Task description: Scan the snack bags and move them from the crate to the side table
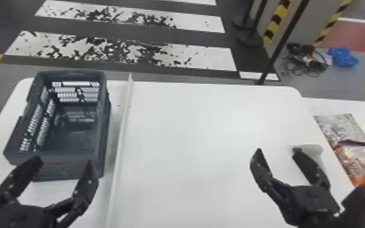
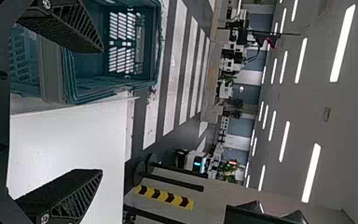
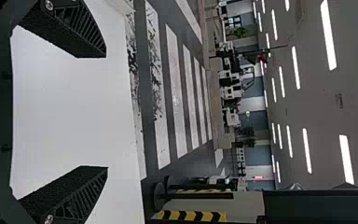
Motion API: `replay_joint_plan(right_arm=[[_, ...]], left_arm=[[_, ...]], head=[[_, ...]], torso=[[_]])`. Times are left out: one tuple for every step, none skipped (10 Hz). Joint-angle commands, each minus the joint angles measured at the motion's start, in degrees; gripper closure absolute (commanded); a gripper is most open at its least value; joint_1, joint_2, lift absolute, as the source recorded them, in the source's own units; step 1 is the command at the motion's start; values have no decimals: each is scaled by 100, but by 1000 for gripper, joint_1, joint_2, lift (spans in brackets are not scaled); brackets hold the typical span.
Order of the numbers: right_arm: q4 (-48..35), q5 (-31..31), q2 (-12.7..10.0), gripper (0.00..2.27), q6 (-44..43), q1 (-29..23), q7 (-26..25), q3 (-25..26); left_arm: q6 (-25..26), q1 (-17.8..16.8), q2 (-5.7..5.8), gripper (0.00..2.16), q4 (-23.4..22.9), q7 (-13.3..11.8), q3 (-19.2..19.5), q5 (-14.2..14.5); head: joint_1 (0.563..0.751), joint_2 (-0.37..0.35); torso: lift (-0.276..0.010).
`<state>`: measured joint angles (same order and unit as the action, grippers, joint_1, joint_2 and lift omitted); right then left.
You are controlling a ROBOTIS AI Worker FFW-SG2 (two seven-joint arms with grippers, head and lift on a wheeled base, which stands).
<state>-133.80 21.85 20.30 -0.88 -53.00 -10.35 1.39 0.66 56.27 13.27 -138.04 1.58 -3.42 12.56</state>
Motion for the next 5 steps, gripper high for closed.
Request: replay_joint_plan(right_arm=[[-6,4,1,66,84,-9,59,10],[-15,4,-8,66,84,-18,59,19],[-32,4,1,66,67,-18,59,28],[-32,4,1,66,49,-18,59,37],[-32,4,-8,76,49,-26,59,45]], left_arm=[[1,-28,0,73,14,0,8,36],[18,-37,0,73,23,-9,34,71],[36,-46,0,73,23,-44,69,150],[36,-46,9,73,23,-53,87,168],[89,-72,9,73,40,-61,87,185]], head=[[695,-129],[695,-125],[695,-123],[695,-122],[695,-121]], torso=[[-87],[-87],[-87],[-87],[-87]])
